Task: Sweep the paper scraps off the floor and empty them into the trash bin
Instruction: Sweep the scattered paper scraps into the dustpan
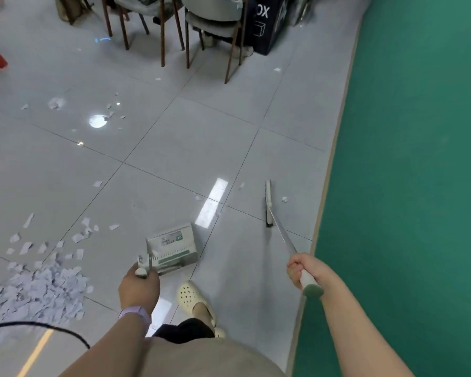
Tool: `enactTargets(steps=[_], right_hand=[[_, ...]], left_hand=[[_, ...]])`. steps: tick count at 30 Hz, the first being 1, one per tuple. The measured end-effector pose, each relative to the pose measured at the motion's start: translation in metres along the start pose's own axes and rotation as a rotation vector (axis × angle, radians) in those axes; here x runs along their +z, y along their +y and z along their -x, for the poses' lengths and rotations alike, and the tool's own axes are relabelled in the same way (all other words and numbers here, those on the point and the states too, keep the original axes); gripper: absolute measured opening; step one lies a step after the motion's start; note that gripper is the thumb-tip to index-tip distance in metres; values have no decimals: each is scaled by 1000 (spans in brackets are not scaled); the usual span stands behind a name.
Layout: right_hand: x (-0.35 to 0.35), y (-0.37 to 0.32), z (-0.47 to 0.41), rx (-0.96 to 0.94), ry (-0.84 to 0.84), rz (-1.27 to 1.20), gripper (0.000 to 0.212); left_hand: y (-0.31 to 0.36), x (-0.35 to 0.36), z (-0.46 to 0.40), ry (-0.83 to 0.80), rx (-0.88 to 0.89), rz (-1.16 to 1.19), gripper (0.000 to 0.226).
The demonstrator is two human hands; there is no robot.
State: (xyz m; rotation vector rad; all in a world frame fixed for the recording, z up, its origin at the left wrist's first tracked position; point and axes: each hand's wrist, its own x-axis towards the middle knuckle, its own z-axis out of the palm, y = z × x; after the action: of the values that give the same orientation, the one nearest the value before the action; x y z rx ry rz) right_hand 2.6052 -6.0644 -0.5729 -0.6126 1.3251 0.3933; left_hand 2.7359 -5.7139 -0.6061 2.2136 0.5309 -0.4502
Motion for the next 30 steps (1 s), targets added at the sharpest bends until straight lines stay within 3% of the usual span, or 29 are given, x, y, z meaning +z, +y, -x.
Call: enactTargets(steps=[7,13,18,23,30], right_hand=[[-28,-64,31,-89,103,-231,24],[-26,-106,26,-161,154,-329,16],[-25,-149,-5,-144,274,-153,14],[-16,-204,-52,-40,310,151,17],[100,-199,-87,215,-35,561,21]], left_hand=[[109,60,-52,-165,111,-87,12],[142,81,-81,-234,126,-154,13],[151,78,-101,-200,120,-173,18],[155,80,-112,-71,-5,-171,14],[156,114,-71,107,-159,-95,9]])
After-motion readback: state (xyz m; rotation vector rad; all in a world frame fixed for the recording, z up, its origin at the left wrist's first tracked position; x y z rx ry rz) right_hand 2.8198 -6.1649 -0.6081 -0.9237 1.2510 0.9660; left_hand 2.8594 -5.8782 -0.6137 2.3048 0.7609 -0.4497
